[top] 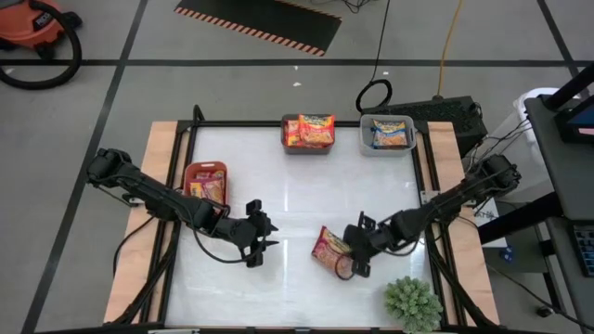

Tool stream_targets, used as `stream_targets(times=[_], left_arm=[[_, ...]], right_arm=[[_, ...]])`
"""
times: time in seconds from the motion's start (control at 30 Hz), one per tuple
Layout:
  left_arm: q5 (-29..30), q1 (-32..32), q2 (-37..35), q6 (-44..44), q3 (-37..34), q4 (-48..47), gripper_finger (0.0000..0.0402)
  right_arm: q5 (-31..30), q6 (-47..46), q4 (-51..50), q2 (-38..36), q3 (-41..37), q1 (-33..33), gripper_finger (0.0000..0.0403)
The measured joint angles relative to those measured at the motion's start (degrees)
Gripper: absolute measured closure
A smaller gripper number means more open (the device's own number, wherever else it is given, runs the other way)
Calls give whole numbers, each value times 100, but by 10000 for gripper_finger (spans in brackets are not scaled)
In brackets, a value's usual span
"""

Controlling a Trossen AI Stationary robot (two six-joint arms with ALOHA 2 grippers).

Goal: Sort Maruchan noodles
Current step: Put the red noodle pack into the orange bin

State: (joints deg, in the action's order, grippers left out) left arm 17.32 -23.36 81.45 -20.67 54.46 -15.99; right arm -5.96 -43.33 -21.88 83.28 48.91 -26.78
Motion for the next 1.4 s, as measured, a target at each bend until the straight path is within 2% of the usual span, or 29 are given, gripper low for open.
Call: stream_targets(times=[0.17,0.33,0.6,0.87,1.07,1.2,1.4], left_arm=[[29,-71,0,-178,0,110,220],[79,-121,0,-94,2,313,220],[133,-177,109,-55,4,363,220],[234,-414,489,74,4,452,220],[231,-403,696,78,4,582,220],[233,-374,795,167,4,732,220],[227,-266,924,220,7,830,220]], right_arm=[[-155,-548,21,0,2,-521,261],[-465,-864,7,0,2,-778,261],[-757,-964,89,44,-50,-819,261],[-741,-1147,515,44,-438,-820,260],[-733,-1145,1111,44,-821,-820,231],[-732,-1113,1122,44,-912,-820,207],[-742,-746,1127,44,-909,-874,201]])
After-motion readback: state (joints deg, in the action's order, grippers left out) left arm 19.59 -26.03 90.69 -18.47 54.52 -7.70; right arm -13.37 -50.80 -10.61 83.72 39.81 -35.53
